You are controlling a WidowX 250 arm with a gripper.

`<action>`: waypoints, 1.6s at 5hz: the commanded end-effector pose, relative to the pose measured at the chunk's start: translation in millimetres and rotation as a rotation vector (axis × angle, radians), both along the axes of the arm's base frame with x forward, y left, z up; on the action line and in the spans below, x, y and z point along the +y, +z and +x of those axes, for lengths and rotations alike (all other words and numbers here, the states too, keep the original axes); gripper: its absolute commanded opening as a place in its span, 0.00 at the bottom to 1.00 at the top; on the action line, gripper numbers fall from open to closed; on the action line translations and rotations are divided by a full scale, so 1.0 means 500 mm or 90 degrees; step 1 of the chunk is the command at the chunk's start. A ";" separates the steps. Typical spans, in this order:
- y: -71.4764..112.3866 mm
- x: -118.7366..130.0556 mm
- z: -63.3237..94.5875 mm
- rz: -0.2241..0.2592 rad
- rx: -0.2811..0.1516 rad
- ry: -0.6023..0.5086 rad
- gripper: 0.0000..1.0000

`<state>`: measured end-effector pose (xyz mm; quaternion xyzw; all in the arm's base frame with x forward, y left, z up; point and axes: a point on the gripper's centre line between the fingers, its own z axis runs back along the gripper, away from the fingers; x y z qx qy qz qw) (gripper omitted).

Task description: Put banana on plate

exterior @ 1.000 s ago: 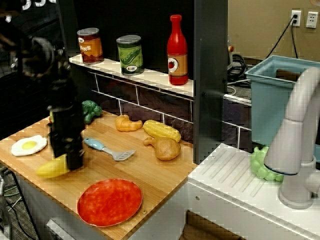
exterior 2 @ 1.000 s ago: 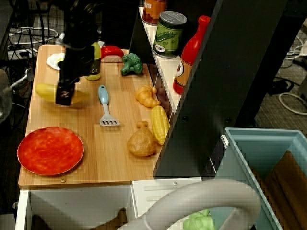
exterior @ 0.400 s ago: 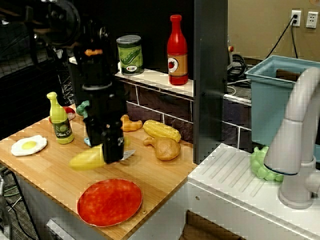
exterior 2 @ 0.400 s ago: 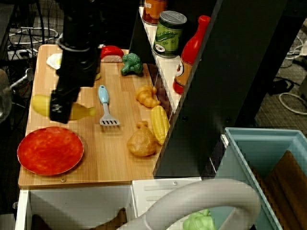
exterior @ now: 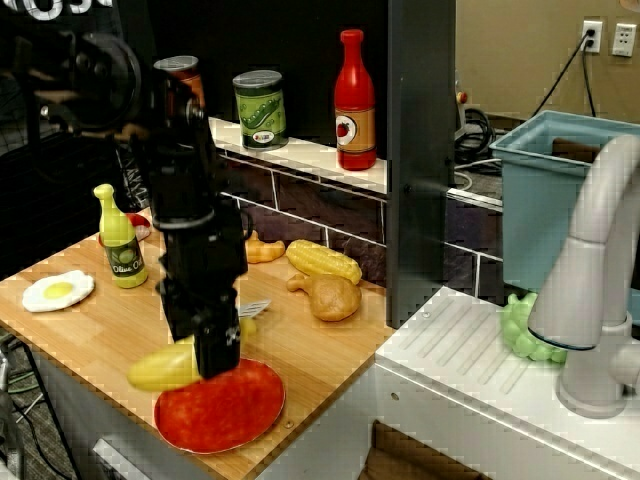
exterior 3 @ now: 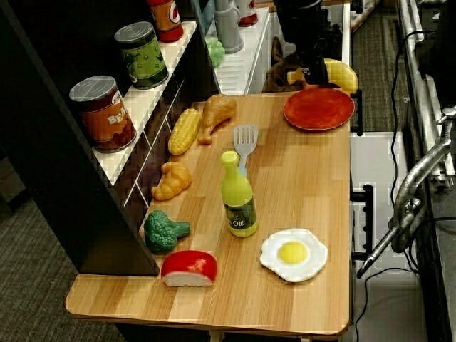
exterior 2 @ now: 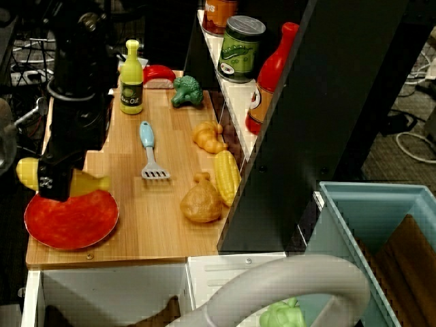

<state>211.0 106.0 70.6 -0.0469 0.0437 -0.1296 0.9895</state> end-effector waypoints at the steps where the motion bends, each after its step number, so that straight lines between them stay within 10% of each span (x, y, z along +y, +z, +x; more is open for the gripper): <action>1: -0.006 0.019 -0.018 0.040 -0.013 0.009 1.00; 8: -0.023 0.053 -0.045 0.041 -0.006 0.024 1.00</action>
